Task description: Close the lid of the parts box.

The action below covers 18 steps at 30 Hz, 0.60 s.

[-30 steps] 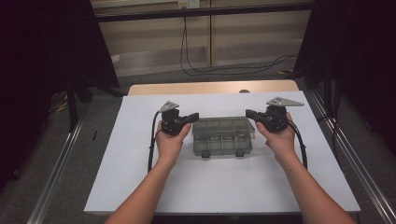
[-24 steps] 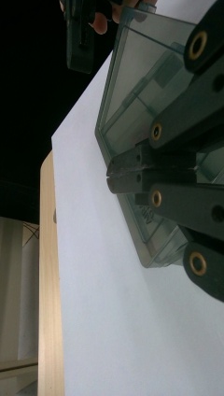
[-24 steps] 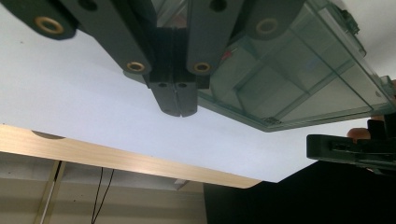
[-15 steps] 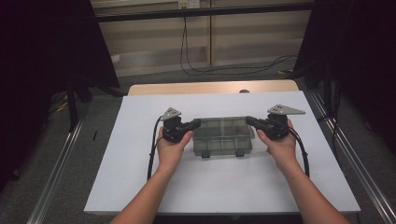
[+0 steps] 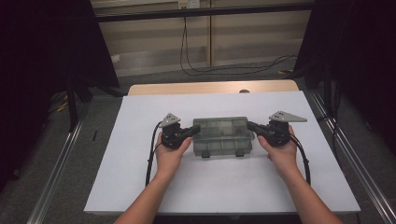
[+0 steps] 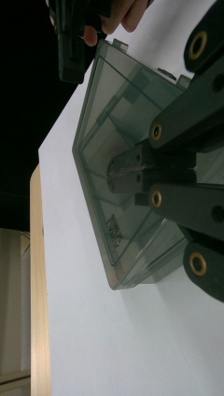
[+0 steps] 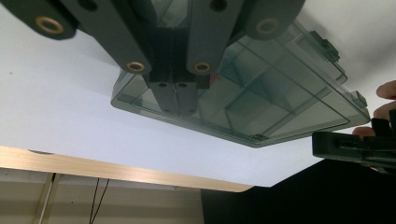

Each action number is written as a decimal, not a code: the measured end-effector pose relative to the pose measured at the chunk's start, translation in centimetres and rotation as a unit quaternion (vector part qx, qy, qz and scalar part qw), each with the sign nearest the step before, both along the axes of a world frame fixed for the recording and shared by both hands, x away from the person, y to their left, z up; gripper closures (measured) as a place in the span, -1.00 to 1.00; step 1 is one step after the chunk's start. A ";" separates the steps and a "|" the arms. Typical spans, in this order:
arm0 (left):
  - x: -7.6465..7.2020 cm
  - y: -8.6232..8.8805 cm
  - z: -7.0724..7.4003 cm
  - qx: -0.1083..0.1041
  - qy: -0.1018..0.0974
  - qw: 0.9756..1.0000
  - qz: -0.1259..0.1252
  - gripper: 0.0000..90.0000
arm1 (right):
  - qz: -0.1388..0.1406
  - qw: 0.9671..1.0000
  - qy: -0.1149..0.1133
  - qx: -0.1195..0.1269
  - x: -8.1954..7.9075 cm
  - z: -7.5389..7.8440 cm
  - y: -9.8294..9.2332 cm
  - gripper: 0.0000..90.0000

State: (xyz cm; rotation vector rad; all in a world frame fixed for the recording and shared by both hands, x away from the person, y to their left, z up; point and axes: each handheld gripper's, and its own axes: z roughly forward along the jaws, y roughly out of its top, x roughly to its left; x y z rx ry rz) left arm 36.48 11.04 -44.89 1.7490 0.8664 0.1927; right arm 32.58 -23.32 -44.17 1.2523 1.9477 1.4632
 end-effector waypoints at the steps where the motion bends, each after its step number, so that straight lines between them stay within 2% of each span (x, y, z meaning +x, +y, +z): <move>1: -0.1 0.1 -0.1 0.006 0.000 1.000 -0.006 1.00 | 0.000 1.000 -0.001 0.000 -0.1 0.0 0.0 1.00; 12: -1.5 0.2 -0.8 0.005 -0.002 1.000 -0.010 1.00 | 0.002 1.000 -0.011 -0.008 -1.4 -0.2 0.3 1.00; 15: -1.7 0.4 -0.9 -0.009 0.005 1.000 -0.012 1.00 | 0.000 1.000 -0.010 -0.010 -1.8 -0.4 0.4 1.00; 18: -2.0 0.5 -1.0 -0.012 0.001 1.000 -0.019 1.00 | 0.002 1.000 -0.010 -0.010 -2.0 -0.6 0.4 1.00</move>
